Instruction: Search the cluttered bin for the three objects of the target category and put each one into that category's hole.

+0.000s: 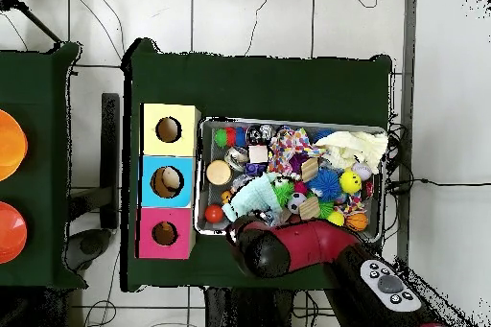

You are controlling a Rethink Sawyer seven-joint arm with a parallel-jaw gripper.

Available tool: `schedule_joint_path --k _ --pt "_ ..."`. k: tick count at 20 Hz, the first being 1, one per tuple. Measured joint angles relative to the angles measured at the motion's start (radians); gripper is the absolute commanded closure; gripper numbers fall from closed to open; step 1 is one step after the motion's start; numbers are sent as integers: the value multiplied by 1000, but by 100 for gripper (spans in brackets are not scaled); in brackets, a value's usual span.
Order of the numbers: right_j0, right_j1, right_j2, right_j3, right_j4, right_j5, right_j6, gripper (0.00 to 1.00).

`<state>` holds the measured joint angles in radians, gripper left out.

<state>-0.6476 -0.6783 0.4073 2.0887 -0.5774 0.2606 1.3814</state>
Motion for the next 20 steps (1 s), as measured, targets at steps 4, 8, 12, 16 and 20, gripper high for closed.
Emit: schedule_joint_path --k 4,8,12,16,20 --pt "-7 20 -2 0 0 -2 0 0" --pt "-18 36 -2 -1 0 -2 0 0" --pt "-21 57 -5 -5 -1 -5 0 0" --pt "-20 78 -10 -10 -11 -17 0 0" --pt "-9 104 -28 -20 -23 -57 0 0"
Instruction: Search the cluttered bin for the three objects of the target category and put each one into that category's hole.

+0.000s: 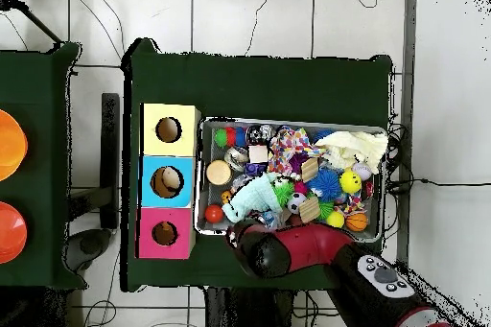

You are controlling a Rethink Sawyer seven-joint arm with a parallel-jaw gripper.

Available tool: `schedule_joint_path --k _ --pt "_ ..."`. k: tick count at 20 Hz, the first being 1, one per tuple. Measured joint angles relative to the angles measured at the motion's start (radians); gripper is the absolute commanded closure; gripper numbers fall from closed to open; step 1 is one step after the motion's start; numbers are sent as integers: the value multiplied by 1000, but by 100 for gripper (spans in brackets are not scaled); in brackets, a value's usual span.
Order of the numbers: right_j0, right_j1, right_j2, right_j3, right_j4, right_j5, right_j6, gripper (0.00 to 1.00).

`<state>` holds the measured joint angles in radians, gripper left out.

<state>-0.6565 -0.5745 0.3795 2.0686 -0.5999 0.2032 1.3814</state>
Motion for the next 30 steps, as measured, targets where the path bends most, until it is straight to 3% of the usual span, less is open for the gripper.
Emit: schedule_joint_path --k 9,18,30 --pt "48 34 -48 -15 -4 -76 0 0" --pt "52 33 -52 -16 -5 -81 0 0" --pt "-15 -67 -40 5 6 -42 0 0"
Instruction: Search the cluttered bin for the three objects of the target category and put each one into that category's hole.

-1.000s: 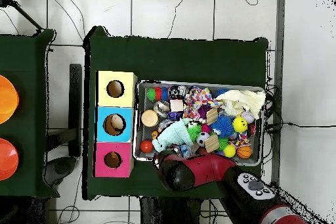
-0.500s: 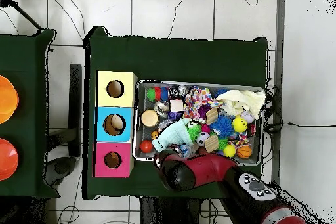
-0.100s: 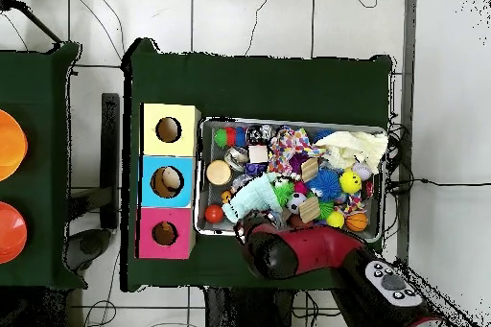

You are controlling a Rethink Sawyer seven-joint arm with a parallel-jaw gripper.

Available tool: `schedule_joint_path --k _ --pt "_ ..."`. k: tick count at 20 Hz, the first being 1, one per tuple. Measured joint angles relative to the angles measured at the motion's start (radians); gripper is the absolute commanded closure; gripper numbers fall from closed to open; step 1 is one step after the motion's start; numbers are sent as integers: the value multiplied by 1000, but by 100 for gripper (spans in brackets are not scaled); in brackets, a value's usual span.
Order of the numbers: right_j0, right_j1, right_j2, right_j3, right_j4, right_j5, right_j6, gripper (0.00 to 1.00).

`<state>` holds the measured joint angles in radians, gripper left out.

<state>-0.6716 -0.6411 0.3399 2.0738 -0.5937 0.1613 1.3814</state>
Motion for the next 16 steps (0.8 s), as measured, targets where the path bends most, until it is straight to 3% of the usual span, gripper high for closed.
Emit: schedule_joint_path --k 8,16 --pt "-49 -152 38 54 57 102 0 0" --pt "-68 -240 69 77 83 156 0 0"
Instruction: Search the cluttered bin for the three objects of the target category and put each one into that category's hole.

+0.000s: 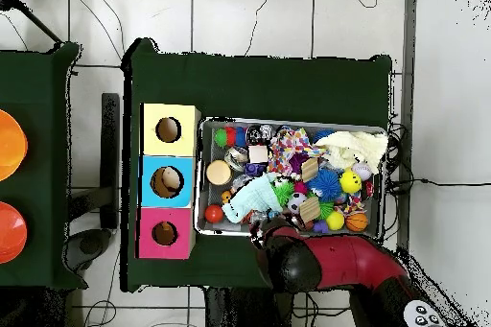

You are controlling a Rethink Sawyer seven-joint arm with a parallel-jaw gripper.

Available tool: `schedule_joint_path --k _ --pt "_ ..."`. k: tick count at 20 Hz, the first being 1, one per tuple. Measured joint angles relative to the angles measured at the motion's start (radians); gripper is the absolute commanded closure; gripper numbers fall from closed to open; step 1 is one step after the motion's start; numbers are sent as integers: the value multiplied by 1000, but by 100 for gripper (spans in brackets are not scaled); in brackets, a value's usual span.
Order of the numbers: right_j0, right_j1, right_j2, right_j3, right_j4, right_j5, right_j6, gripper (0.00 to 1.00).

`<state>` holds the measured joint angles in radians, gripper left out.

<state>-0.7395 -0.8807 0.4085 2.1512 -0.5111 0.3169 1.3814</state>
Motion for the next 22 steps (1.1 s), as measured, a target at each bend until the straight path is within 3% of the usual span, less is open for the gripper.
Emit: schedule_joint_path --k 22 --pt "60 -9 0 -5 2 6 0 0"
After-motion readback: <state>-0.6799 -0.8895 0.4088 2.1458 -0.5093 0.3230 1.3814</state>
